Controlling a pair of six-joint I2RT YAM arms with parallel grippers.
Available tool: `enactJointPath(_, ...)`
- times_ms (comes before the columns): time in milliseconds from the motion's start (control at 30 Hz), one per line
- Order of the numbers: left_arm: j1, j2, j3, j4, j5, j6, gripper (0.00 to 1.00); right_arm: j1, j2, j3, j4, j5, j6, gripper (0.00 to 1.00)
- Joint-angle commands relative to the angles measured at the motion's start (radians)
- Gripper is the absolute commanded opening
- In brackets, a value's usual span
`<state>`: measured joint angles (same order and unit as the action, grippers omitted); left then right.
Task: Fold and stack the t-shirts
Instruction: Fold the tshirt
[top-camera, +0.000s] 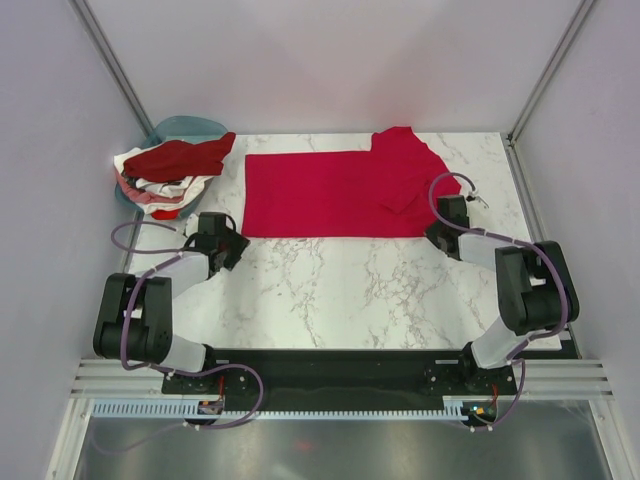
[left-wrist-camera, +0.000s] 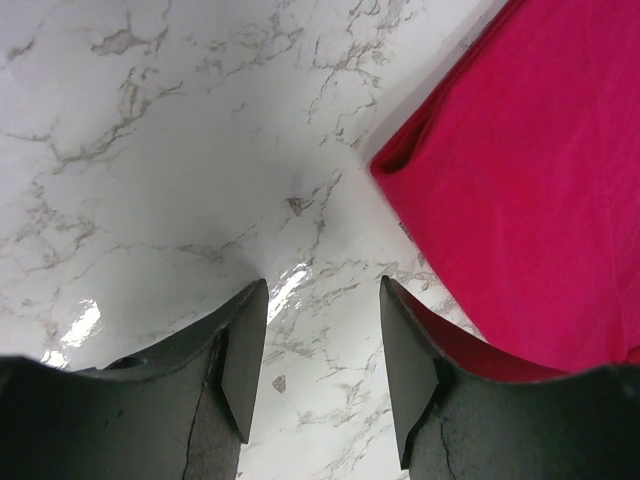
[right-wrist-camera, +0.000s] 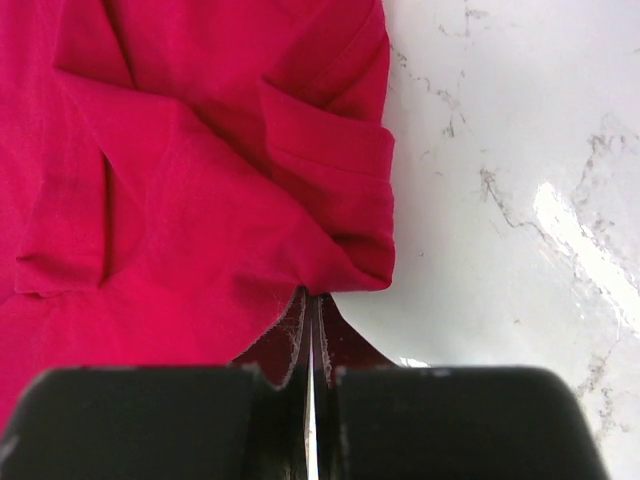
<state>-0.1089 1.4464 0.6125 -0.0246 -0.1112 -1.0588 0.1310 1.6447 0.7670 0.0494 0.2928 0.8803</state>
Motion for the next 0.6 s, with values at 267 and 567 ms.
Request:
enactJointPath(267,-0.002,0.115,0.058,0.129,-0.067,-0.064,0.56,-0.004,-0.091,-0.061,0.026,-0.064,0.032,0.0)
enactJointPath(567,-0.002,0.244,0.15,0.129,-0.051,-0.073,0.25,-0.004,-0.163,-0.083,0.027,-0.08,0.043,0.0)
